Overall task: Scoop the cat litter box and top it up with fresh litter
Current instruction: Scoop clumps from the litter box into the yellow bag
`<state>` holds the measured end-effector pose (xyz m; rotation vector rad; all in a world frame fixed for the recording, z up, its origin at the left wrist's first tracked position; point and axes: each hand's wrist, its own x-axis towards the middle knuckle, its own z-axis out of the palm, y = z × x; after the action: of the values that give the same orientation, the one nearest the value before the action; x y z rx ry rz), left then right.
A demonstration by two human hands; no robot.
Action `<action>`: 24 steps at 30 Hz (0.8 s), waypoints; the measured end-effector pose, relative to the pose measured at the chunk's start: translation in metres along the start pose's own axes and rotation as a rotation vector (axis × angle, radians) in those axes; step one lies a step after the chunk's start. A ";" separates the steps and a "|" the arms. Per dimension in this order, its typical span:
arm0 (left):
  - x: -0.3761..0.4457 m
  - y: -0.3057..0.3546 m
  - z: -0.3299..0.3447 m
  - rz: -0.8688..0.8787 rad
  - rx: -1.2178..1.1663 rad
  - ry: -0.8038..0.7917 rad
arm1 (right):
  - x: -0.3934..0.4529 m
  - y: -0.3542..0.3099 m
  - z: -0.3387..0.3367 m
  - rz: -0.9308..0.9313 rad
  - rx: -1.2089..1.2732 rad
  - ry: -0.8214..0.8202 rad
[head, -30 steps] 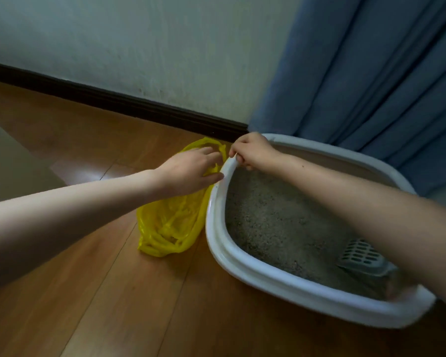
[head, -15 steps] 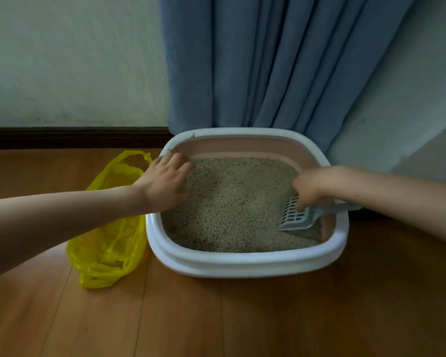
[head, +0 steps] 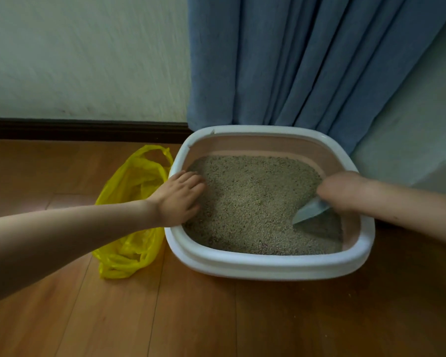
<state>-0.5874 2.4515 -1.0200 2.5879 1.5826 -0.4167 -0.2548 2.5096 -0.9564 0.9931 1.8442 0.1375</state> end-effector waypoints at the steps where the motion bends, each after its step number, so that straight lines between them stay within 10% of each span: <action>1: -0.001 0.000 0.001 -0.033 -0.013 0.026 | 0.001 0.003 -0.007 0.006 -0.028 0.031; 9: -0.012 0.015 0.016 -0.351 -0.410 0.249 | 0.015 0.034 -0.018 0.009 0.219 0.222; 24: -0.012 0.027 0.031 -0.405 -0.592 0.409 | 0.063 0.012 0.002 -0.085 0.572 0.399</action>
<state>-0.5744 2.4217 -1.0483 1.9754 1.9712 0.5280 -0.2573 2.5594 -0.9962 1.3423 2.3563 -0.2801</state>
